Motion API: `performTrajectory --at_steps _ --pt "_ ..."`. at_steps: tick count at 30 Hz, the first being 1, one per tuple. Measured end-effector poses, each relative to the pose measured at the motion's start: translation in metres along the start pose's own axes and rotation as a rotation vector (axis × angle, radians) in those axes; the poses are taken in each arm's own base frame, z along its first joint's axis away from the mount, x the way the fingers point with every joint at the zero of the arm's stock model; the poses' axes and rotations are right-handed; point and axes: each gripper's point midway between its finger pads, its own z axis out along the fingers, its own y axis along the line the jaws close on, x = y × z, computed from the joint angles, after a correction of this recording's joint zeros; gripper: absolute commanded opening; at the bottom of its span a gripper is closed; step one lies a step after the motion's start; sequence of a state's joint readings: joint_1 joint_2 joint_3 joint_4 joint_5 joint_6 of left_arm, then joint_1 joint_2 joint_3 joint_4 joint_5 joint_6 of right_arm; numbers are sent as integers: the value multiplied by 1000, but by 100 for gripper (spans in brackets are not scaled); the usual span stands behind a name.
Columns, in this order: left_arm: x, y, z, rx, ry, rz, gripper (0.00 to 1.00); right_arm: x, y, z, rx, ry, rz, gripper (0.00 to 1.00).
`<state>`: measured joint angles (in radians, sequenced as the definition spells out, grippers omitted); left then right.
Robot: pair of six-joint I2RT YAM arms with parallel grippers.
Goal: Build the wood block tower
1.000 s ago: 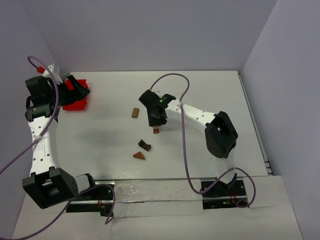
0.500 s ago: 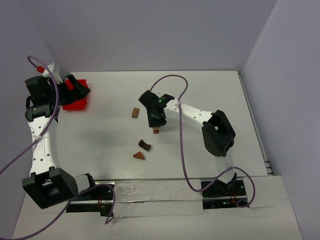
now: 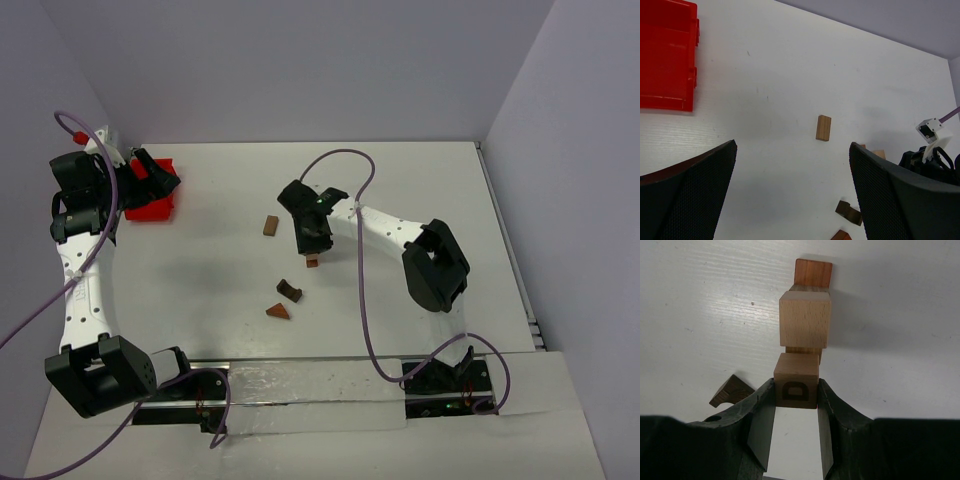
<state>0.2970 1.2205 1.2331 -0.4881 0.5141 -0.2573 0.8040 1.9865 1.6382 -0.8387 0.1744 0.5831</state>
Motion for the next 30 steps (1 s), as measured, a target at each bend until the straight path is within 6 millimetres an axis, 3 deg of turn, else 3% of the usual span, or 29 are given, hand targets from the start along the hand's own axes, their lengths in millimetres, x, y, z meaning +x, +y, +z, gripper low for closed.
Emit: performTrajectory --at_steps 30 --pt "0 -6 0 34 1 4 99 -6 -3 0 -5 -10 -5 4"
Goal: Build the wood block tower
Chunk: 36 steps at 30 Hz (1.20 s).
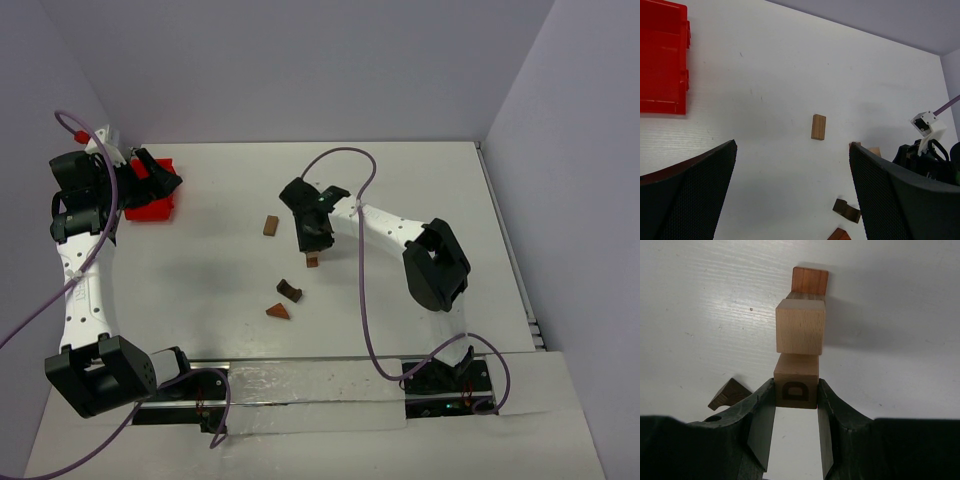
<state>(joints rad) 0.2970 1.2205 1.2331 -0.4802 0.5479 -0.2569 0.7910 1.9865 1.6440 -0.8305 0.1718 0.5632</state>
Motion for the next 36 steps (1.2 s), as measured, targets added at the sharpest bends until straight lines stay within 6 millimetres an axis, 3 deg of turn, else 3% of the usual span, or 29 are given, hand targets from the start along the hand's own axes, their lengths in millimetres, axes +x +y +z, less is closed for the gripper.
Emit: performTrajectory --at_steps 36 --pt "-1 -2 0 11 -3 3 99 -11 3 4 -33 5 23 6"
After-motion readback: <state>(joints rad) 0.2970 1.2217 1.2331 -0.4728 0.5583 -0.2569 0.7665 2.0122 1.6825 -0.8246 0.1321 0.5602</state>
